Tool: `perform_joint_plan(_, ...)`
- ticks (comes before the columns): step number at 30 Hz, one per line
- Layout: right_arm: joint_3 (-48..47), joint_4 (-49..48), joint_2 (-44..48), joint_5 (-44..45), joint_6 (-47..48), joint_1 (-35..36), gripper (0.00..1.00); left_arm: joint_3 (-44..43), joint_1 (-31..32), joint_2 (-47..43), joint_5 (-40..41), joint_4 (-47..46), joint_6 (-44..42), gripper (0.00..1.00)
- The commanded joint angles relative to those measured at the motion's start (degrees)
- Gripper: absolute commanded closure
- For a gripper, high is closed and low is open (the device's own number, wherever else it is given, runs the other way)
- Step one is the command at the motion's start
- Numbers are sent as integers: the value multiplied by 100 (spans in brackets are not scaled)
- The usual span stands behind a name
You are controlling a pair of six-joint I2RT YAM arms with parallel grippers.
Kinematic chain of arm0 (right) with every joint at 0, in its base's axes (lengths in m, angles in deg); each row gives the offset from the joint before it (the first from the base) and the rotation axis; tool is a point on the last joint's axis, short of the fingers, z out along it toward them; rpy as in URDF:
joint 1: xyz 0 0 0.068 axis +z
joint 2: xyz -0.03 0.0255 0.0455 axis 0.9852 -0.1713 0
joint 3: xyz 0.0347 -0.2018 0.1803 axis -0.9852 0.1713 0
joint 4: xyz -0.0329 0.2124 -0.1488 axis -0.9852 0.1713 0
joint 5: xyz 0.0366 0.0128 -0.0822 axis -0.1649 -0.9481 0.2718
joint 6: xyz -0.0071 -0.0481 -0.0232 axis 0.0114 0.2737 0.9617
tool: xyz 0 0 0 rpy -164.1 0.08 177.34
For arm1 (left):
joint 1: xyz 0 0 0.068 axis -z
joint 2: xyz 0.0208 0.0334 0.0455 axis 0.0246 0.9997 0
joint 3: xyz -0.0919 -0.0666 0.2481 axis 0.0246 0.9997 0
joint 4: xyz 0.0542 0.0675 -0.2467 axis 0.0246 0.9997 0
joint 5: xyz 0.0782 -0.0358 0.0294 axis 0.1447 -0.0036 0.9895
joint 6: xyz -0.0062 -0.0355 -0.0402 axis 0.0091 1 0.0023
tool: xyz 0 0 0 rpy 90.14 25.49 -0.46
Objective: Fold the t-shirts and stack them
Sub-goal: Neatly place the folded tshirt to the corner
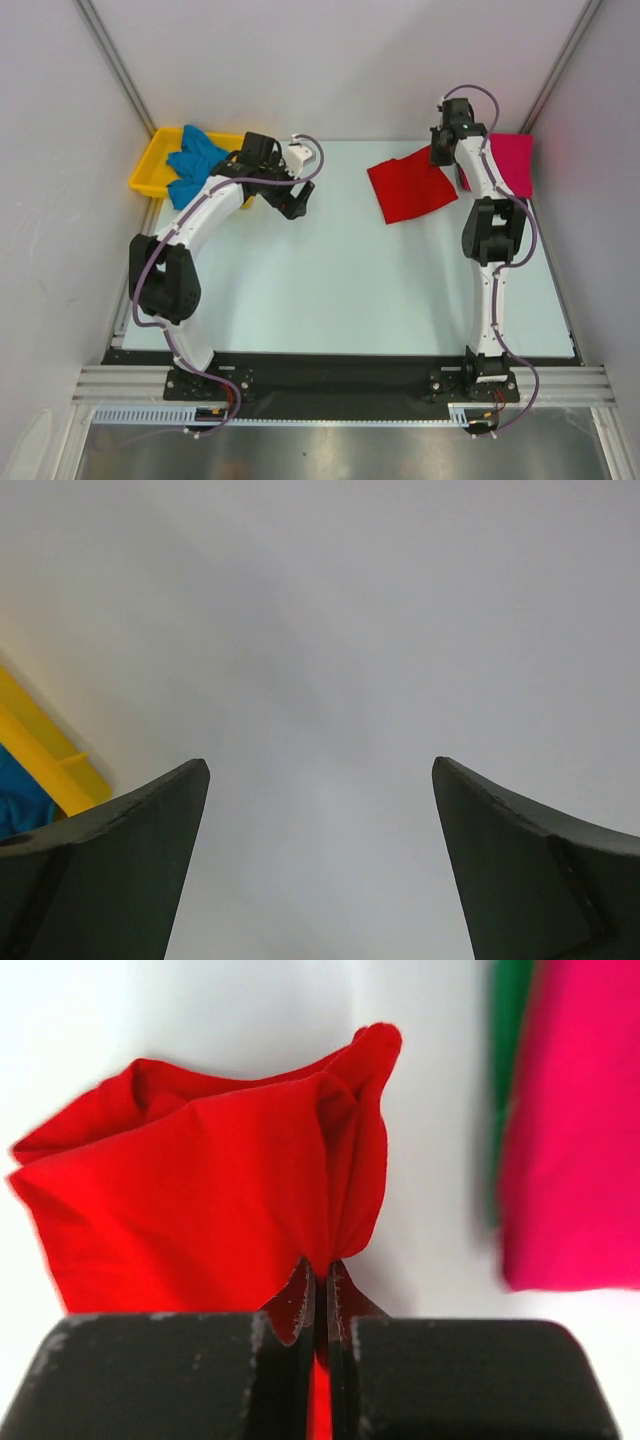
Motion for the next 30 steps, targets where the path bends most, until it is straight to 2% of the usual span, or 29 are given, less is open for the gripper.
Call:
perform_joint_plan(1,-854,442,-293,876,647,-12,100,-211,7,-13,175,102,-147,0)
perform_joint_plan(7,-1040,21,-145,1545,1112,-161,100,-123,16,84,377,137,-288,0)
perform_joint_plan(19,-1128,-963,190,2222,1746,-619,100,-97,16,215,536,58,-384,0)
perform_joint_plan(23,-1242,-1394,234,2250,1816,-680,100,-88,16,277,597,58,-393,0)
perform_joint_plan(30,-1453,-1518,348,2153,1799,-689,100,-140,16,330,650,93,-428,0)
